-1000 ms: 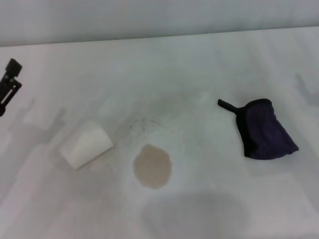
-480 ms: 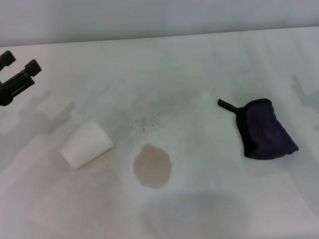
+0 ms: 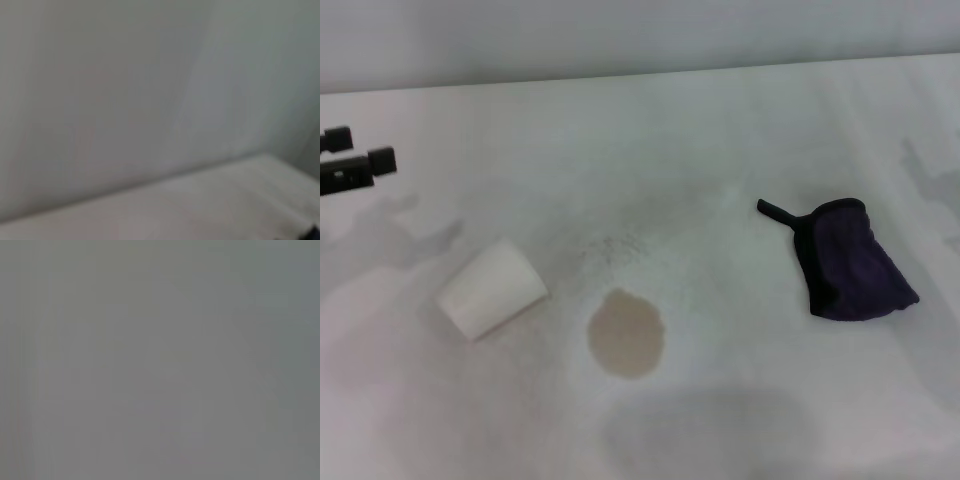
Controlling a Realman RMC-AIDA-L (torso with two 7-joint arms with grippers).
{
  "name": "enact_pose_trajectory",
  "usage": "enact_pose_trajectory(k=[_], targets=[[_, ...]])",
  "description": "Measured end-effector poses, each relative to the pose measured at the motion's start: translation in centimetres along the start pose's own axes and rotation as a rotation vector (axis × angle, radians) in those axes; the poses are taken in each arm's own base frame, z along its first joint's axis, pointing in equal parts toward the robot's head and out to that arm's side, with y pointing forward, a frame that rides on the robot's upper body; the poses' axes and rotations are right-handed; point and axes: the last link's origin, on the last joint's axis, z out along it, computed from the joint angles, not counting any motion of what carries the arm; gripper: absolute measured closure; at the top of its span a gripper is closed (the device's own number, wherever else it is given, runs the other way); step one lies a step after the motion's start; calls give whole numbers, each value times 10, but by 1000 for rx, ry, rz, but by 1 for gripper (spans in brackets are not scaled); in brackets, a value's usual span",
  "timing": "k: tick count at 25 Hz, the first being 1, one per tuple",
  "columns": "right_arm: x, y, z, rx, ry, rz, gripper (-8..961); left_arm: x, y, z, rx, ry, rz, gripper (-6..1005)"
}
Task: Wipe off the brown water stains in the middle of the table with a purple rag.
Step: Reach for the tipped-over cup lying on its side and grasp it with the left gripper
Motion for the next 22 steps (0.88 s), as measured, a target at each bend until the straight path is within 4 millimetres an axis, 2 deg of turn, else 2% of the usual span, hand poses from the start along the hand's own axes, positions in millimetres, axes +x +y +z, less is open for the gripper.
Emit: enact_pose_trajectory(k=[8,14,16,22], targets=[[-2,4,7,-13,-13,0,96,31,8,4,-33,-259,38,126],[-3,5,0,-16,-26,12,96,20,28,37,-104,-492,121,127],[-4,5,-3,-19,-35,16,96,15,33,47,-112,-519,156,127],[-6,2,-20,-27,-55,11,96,5,35,59,-99,-540,204,127]])
